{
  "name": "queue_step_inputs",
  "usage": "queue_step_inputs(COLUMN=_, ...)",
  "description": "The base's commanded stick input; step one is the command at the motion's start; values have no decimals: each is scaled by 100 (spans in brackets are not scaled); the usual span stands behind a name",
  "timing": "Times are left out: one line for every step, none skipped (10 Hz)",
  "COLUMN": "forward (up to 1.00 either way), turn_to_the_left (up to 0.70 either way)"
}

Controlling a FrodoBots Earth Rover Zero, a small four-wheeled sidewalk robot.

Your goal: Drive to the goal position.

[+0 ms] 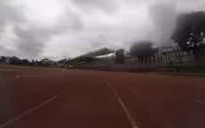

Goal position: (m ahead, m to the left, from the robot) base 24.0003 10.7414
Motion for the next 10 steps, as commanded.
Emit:
queue_step_inputs(forward=67, turn_to_the_left=0)
queue_step_inputs(forward=67, turn_to_the_left=0)
queue_step_inputs(forward=67, turn_to_the_left=0)
queue_step_inputs(forward=67, turn_to_the_left=0)
queue_step_inputs(forward=67, turn_to_the_left=0)
queue_step_inputs(forward=67, turn_to_the_left=0)
queue_step_inputs(forward=67, turn_to_the_left=0)
queue_step_inputs(forward=67, turn_to_the_left=0)
queue_step_inputs(forward=67, turn_to_the_left=0)
queue_step_inputs(forward=67, turn_to_the_left=0)
